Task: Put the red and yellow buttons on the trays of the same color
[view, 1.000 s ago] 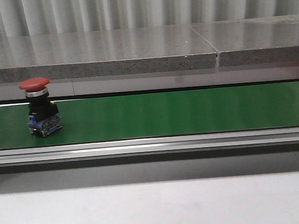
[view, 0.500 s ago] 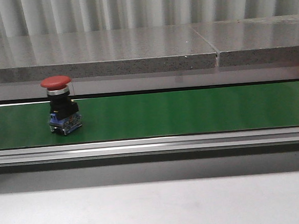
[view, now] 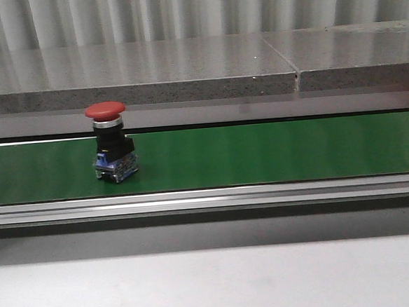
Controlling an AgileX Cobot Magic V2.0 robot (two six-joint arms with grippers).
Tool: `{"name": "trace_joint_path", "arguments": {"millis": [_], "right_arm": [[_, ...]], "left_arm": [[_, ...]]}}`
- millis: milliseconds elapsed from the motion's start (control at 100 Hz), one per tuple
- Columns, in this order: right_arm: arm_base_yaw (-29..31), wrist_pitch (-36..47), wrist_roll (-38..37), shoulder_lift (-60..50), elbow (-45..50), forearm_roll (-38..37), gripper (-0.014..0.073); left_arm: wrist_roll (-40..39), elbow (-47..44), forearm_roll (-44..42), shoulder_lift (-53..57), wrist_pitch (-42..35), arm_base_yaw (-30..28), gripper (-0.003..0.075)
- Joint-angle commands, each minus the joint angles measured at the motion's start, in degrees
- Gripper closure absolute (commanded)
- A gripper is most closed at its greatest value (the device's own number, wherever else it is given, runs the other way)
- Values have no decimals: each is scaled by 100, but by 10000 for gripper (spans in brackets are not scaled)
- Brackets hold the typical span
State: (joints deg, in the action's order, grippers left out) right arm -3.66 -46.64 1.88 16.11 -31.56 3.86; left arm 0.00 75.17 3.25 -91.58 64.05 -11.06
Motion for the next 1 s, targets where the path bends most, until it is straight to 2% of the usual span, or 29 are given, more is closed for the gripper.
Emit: {"name": "trace_joint_path", "arguments": {"millis": [0,180,270,540,850,920,990], "right_arm": [[7,397,25,59,-129,24,571],[7,397,25,59,-129,24,571],[7,397,25,59,-129,24,571],[7,397,25,59,-129,24,571],[7,397,25,59,-129,24,571],[7,397,25,59,-129,24,571],[7,397,25,59,-129,24,571]], "left_arm": [[-46,188,76,196,-136,42,510],[-46,188,76,196,-132,42,302],[-46,188,102,196,-155,42,248],[0,188,308,301,-380,42,247],[153,188,428,1138,-715,125,252],[254,188,438,1353,-807,282,286],[267,188,438,1551,-875,516,364]]}}
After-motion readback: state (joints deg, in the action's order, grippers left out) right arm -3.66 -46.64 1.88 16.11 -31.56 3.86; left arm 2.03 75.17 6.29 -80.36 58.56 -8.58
